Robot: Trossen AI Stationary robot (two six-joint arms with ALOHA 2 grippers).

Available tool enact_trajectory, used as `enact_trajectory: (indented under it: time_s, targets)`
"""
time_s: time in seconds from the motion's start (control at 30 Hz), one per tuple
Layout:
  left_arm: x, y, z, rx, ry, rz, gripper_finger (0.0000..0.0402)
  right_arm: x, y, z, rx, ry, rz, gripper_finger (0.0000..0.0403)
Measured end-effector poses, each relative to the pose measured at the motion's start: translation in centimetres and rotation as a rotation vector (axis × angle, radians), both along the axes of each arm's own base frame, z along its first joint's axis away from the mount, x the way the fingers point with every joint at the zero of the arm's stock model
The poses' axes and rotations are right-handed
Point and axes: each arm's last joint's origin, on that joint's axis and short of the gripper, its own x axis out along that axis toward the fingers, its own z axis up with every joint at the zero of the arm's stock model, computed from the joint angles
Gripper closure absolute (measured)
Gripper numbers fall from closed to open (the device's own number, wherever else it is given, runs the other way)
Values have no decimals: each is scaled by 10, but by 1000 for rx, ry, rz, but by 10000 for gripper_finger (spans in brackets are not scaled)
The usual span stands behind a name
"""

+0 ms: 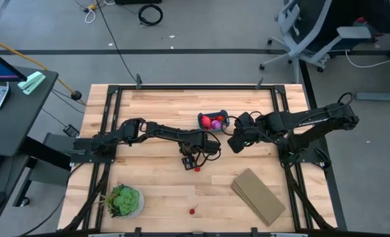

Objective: Pick and placing Produce into tupperware
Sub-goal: Put the peach into the bin

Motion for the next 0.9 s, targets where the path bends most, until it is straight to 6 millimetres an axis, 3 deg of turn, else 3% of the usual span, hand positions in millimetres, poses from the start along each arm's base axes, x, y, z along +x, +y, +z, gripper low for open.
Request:
enact_trajectory:
  time_s: [0.5,0.7,0.9]
  targets:
    - [6,1,-1,-22,-58,-26,233,0,0,0,-10,9,27,281]
    - [7,1,0,-33,-62,-69,295,0,0,0,-10,9,27,281]
    - [23,8,25,-29,-162,-105,362,0,0,0,-10,7,27,281]
